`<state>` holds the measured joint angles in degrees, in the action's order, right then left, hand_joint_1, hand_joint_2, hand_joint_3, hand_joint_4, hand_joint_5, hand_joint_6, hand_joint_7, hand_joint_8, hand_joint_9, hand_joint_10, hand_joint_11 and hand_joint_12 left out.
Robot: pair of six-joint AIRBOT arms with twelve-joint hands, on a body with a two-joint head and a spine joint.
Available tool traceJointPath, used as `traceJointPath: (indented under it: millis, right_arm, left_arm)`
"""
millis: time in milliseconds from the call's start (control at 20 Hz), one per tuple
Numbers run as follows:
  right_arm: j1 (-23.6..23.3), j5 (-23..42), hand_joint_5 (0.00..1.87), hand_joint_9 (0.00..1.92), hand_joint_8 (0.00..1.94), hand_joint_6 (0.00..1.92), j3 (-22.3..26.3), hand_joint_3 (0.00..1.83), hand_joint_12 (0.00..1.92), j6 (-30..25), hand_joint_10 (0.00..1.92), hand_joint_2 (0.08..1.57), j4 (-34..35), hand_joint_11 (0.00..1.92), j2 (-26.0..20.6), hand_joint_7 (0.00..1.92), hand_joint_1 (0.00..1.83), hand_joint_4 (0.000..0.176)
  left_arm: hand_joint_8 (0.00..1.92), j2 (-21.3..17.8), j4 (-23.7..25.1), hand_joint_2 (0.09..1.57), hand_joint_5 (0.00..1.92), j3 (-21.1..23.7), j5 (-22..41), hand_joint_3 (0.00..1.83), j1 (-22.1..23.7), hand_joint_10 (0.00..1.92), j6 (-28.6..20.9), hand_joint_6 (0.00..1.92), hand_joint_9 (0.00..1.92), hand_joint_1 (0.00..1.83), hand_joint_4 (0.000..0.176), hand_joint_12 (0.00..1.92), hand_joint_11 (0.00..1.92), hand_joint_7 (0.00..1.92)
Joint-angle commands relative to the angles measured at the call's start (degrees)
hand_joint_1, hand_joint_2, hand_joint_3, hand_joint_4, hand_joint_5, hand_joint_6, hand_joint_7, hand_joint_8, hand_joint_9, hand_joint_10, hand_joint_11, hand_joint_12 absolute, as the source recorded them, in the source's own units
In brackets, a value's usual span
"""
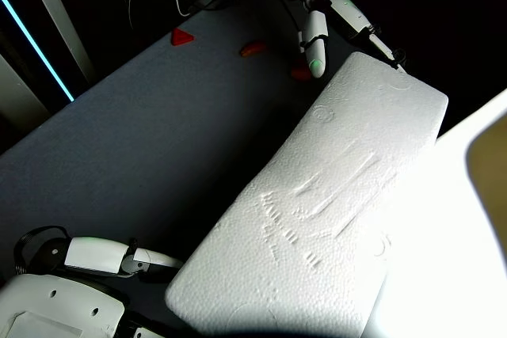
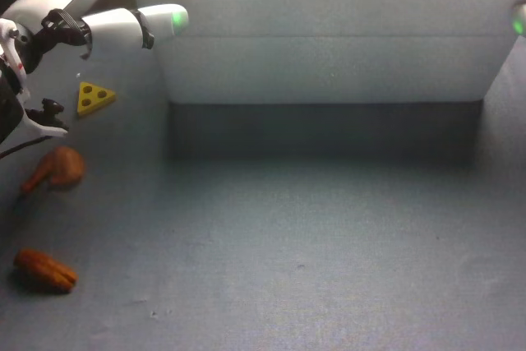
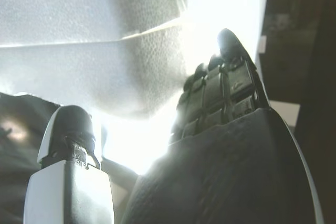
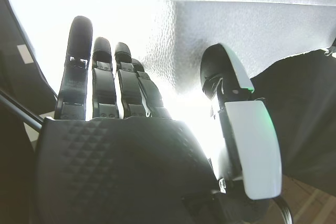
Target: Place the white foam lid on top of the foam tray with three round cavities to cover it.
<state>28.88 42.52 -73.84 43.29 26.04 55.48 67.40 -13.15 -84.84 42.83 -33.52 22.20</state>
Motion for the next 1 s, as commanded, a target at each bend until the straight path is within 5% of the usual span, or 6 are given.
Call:
traceJointPath:
  millis: [0, 300, 400, 550, 750, 950]
  right_arm:
    - [0.20, 4.37, 0.00, 0.00, 0.00, 0.00, 0.23, 0.00, 0.03, -0.30, 0.00, 1.31, -2.00, 0.00, -0.26, 0.00, 0.41, 0.000]
    - [2.49, 6.02, 0.00, 0.01, 0.00, 0.00, 2.02, 0.00, 0.03, 0.68, 0.01, 1.30, 0.26, 0.06, -2.60, 0.00, 0.48, 0.000]
    - [3.08, 6.67, 0.00, 0.01, 0.00, 0.00, 2.65, 0.00, 0.42, 1.07, 0.00, 1.31, 0.88, 0.00, -3.52, 0.00, 0.48, 0.000]
    - [4.35, 7.71, 0.00, 0.00, 0.00, 0.00, 3.43, 0.00, 0.58, 1.21, 0.00, 1.29, 1.77, 0.00, -4.60, 0.00, 0.48, 0.000]
    - [4.90, 7.90, 0.00, 0.00, 0.00, 0.00, 3.51, 0.00, 0.15, 1.28, 0.00, 1.27, 2.19, 0.00, -4.79, 0.00, 0.54, 0.000]
    - [5.89, 8.72, 0.00, 0.04, 0.00, 0.00, 4.47, 0.00, 0.44, 2.16, 0.02, 1.26, 2.96, 0.00, -6.20, 0.01, 0.53, 0.000]
  left_arm:
    - [0.00, 0.14, 1.84, 1.12, 0.05, 0.62, 4.34, 0.00, -0.30, 0.00, -0.08, 0.00, 0.00, 0.43, 0.000, 0.45, 0.00, 0.00]
    - [0.00, -1.43, 0.23, 1.14, 0.05, 1.96, 6.65, 0.00, -2.87, 0.00, -0.06, 0.00, 0.00, 0.42, 0.000, 0.49, 0.00, 0.00]
    - [0.00, -1.98, -0.78, 1.15, 0.05, 2.34, 7.45, 0.00, -3.71, 0.00, 0.18, 0.00, 0.00, 0.43, 0.000, 0.57, 0.00, 0.00]
    - [0.00, -2.48, -1.77, 1.14, 0.05, 2.60, 7.93, 0.00, -4.64, 0.00, 0.46, 0.00, 0.00, 0.41, 0.000, 0.54, 0.00, 0.00]
    - [0.00, -2.57, -2.25, 1.14, 0.06, 2.56, 7.95, 0.00, -5.11, 0.00, 0.52, 0.00, 0.00, 0.43, 0.000, 0.57, 0.00, 0.00]
    - [0.00, -3.35, -3.15, 1.15, 0.05, 2.98, 8.76, 0.00, -5.89, 0.00, 0.88, 0.00, 0.00, 0.45, 0.000, 0.75, 0.00, 0.00]
